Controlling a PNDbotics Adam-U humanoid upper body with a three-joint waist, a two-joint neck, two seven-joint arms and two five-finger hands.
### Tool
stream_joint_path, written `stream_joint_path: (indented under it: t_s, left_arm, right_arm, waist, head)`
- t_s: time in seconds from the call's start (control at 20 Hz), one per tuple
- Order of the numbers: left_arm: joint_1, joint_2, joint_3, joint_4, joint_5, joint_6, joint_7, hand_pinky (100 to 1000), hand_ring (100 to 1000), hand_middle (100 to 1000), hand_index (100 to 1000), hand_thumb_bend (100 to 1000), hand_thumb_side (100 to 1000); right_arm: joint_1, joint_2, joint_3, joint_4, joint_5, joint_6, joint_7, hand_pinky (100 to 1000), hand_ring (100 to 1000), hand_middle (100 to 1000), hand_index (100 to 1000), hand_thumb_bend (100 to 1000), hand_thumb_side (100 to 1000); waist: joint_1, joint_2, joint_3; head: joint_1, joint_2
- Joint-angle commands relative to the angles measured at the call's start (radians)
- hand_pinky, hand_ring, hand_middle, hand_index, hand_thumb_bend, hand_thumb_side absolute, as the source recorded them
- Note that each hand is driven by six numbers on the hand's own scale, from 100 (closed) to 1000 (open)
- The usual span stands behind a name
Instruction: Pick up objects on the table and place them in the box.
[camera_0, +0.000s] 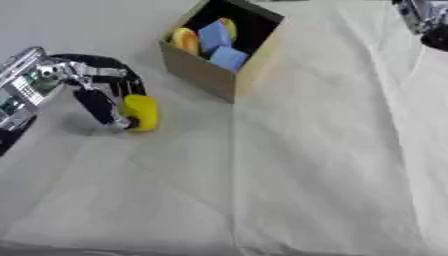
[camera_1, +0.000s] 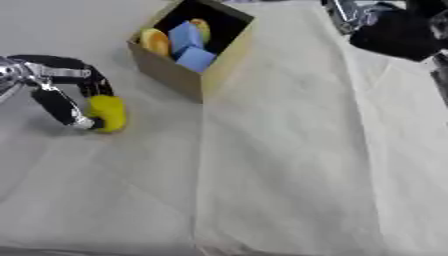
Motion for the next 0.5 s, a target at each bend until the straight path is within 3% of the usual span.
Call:
stream_joint_path:
  t_s: [0.05, 0.3, 0.5]
  left_arm:
    - [-0.019, 0.049, 0.032, -0.075, -0.009, -0.009, 0.019, 744, 687, 630, 719, 268, 178]
    - [-0.081, 0.042, 0.106, -0.188, -0.094, -0.016, 0.063, 762, 696, 641, 728, 277, 142]
    - [-0.193, -0.089, 0.16, -0.121, -0.202, -0.024, 0.111, 769, 700, 650, 734, 275, 135]
  right_arm:
    - [-0.009, -0.019, -0.015, -0.015, -0.002, 0.0, -0.007, 920, 801, 643, 747, 100, 498]
    - [-0.008, -0.018, -0.015, -0.015, -0.004, -0.001, -0.009, 920, 801, 643, 747, 100, 502]
    - [-0.01, -0.014, -0.011, -0.015, -0.008, -0.004, -0.005, 920, 801, 643, 747, 100, 503]
  waist:
    - [0.002, -0.017, 0.0]
    - [0.005, -0.023, 0.001]
    - [0.008, -0.029, -0.004]
  head:
    - [-0.003, -0.011]
    - [-0.007, -0.007]
    - [-0.002, -0.004]
